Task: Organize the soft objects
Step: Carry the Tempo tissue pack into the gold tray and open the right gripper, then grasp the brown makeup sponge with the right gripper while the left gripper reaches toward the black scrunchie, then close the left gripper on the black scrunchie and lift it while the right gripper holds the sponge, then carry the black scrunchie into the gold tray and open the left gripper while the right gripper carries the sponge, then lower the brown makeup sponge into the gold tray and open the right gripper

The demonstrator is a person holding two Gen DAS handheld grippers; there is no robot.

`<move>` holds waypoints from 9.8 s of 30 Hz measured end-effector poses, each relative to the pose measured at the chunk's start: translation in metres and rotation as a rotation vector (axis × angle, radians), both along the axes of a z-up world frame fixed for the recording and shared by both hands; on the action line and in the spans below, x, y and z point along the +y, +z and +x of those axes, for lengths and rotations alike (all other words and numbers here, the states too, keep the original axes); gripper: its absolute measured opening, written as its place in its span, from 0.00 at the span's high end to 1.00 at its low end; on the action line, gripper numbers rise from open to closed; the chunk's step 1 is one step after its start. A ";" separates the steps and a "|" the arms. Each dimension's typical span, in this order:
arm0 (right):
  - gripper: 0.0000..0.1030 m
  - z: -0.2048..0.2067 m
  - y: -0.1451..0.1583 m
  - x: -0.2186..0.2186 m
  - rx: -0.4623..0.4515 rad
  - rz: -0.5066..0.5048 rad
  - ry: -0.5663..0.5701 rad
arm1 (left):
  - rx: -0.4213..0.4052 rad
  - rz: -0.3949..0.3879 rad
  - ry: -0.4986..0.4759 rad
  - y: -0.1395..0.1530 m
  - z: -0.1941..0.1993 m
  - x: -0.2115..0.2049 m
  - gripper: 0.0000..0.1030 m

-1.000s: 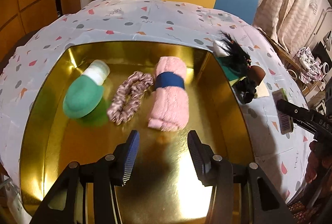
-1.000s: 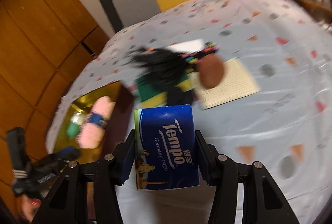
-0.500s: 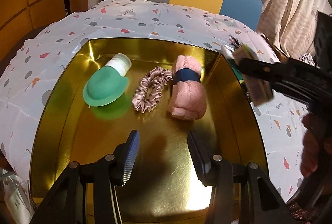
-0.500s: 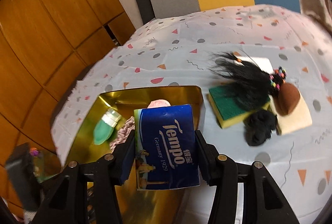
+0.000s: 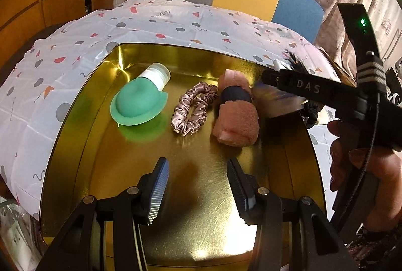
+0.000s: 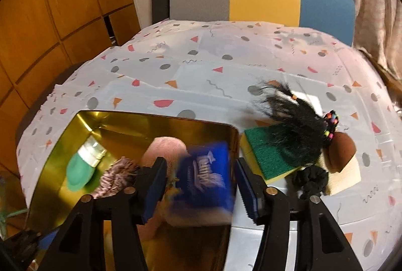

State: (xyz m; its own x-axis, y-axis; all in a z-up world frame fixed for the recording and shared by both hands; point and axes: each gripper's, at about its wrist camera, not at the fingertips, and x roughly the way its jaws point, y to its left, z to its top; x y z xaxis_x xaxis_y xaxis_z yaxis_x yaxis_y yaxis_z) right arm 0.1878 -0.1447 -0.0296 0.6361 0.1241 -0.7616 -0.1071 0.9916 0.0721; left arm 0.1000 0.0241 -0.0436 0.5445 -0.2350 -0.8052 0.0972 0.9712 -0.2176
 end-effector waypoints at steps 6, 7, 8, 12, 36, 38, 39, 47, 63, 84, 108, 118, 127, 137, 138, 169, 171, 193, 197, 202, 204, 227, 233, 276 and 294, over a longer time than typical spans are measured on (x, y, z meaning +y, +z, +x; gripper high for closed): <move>0.32 -0.012 0.014 -0.020 -0.067 0.084 -0.027 | 0.000 -0.002 0.004 -0.001 -0.001 -0.001 0.53; 0.32 -0.016 0.017 -0.024 -0.077 0.091 -0.032 | 0.002 0.000 0.004 -0.001 -0.001 -0.002 0.53; 0.32 -0.019 0.021 -0.029 -0.087 0.101 -0.035 | 0.002 -0.002 0.002 -0.001 -0.002 -0.002 0.53; 0.29 -0.031 0.027 -0.042 -0.103 0.097 -0.050 | 0.001 -0.034 -0.030 -0.002 -0.004 -0.007 0.53; 0.28 -0.090 -0.036 -0.170 0.093 -0.014 -0.192 | -0.080 -0.077 -0.196 0.012 -0.043 -0.055 0.53; 0.28 -0.087 -0.035 -0.178 0.088 -0.033 -0.175 | -0.080 -0.084 -0.196 0.014 -0.046 -0.058 0.53; 0.27 -0.085 -0.035 -0.182 0.087 -0.036 -0.165 | -0.078 -0.089 -0.197 0.015 -0.047 -0.059 0.53; 0.27 -0.051 -0.035 -0.224 0.076 0.000 -0.154 | -0.089 -0.059 -0.211 0.036 -0.036 -0.092 0.53; 0.25 -0.047 -0.036 -0.268 0.165 0.204 -0.313 | 0.015 0.048 -0.275 0.037 0.035 -0.220 0.53; 0.25 -0.049 -0.028 -0.290 0.148 0.259 -0.398 | 0.058 0.193 -0.203 -0.032 0.102 -0.260 0.70; 0.25 -0.049 -0.027 -0.281 0.113 0.246 -0.367 | -0.019 0.012 -0.147 -0.009 0.050 -0.239 0.55; 0.25 -0.047 -0.025 -0.285 0.102 0.255 -0.368 | 0.016 0.203 -0.151 -0.034 0.090 -0.257 0.47; 0.25 -0.047 -0.026 -0.283 0.103 0.256 -0.358 | -0.038 0.104 -0.127 -0.037 0.055 -0.232 0.81; 0.25 -0.043 -0.020 -0.257 0.021 0.195 -0.271 | -0.136 0.126 -0.195 -0.043 0.019 -0.237 0.81; 0.25 -0.041 -0.019 -0.252 0.014 0.182 -0.255 | -0.140 0.121 -0.199 -0.043 0.017 -0.237 0.81; 0.60 -0.053 -0.011 -0.267 0.048 0.376 -0.242 | -0.133 0.011 -0.220 -0.050 0.019 -0.223 0.81; 0.60 -0.056 -0.008 -0.266 0.042 0.384 -0.238 | -0.114 -0.025 -0.228 -0.048 0.020 -0.221 0.81; 0.60 -0.050 -0.005 -0.267 0.031 0.405 -0.214 | -0.001 0.069 -0.147 -0.040 0.058 -0.238 0.80; 0.60 -0.050 -0.006 -0.264 0.034 0.392 -0.205 | 0.004 -0.005 -0.160 -0.030 0.041 -0.228 0.80; 0.60 -0.049 -0.011 -0.261 0.050 0.365 -0.209 | -0.043 -0.040 -0.213 -0.010 0.024 -0.225 0.80; 0.60 -0.049 -0.014 -0.262 0.060 0.371 -0.218 | -0.031 -0.039 -0.216 -0.011 0.027 -0.225 0.80; 0.60 -0.045 -0.008 -0.268 0.026 0.403 -0.215 | 0.005 0.033 -0.162 -0.028 0.066 -0.229 0.77; 0.60 -0.046 -0.011 -0.264 0.035 0.375 -0.212 | -0.010 -0.064 -0.183 -0.009 0.040 -0.208 0.77; 0.60 -0.090 0.004 -0.148 -0.080 0.299 0.039 | -0.032 0.098 0.205 -0.009 0.026 0.075 0.55; 0.60 -0.052 0.023 -0.008 0.022 0.221 0.277 | -0.101 -0.085 0.124 0.012 -0.012 0.053 0.55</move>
State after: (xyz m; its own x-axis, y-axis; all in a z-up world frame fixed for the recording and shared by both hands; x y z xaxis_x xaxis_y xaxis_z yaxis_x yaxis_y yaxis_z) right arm 0.1359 -0.1531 -0.0071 0.5393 0.4524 -0.7103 -0.3655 0.8856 0.2866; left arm 0.0879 0.0772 -0.0313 0.6508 -0.2263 -0.7247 0.0039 0.9555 -0.2948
